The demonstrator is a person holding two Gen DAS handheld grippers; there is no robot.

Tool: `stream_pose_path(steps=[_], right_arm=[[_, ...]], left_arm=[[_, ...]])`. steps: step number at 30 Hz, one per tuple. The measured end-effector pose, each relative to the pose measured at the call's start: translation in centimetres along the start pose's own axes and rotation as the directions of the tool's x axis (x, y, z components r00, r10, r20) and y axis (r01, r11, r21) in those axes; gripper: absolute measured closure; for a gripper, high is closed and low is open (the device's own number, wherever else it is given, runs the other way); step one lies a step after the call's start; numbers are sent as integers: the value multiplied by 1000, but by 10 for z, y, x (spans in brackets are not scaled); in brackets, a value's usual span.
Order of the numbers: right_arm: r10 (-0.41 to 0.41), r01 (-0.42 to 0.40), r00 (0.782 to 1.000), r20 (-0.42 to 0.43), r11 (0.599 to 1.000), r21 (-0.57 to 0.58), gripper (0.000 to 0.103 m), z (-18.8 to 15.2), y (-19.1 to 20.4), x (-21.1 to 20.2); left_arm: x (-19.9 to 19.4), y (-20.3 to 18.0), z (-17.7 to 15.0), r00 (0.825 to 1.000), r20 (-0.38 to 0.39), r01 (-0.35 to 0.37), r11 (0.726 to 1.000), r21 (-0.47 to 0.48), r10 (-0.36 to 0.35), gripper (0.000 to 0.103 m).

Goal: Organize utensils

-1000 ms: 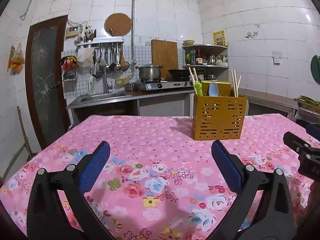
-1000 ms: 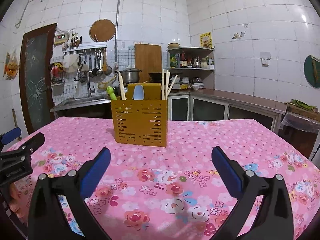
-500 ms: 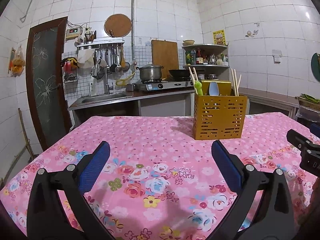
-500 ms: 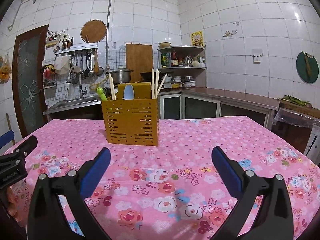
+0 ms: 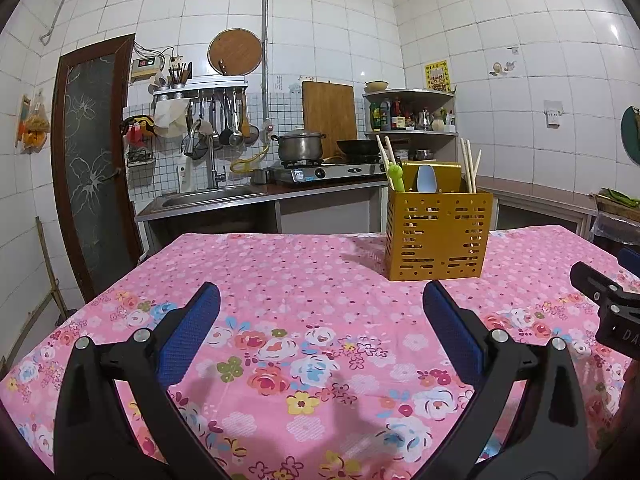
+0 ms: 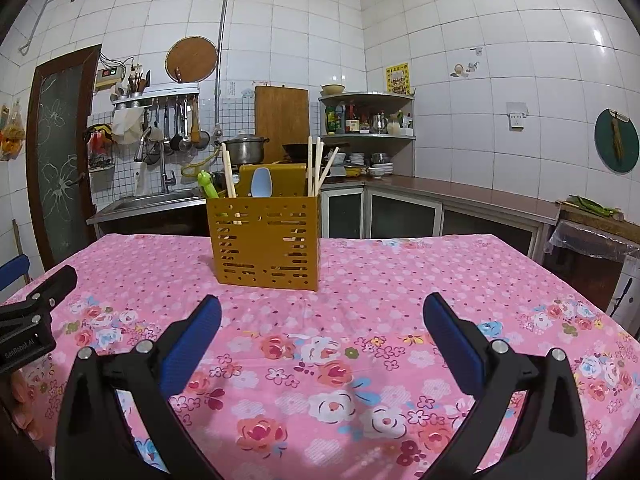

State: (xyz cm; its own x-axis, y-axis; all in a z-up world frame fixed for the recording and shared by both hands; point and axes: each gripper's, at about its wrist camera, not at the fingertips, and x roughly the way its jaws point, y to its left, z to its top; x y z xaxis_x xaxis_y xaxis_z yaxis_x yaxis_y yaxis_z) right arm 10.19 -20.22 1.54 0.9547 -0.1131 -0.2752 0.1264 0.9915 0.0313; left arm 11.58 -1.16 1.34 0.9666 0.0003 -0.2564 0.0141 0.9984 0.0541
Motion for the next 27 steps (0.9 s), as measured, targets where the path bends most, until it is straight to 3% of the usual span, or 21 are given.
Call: stream_pose_path(steps=[27], right_arm=[[1, -1, 1000, 0, 1000, -3, 4, 1, 0, 0]], left_arm=[[-2, -1, 1, 1000, 7, 0, 1000, 3, 0, 5]])
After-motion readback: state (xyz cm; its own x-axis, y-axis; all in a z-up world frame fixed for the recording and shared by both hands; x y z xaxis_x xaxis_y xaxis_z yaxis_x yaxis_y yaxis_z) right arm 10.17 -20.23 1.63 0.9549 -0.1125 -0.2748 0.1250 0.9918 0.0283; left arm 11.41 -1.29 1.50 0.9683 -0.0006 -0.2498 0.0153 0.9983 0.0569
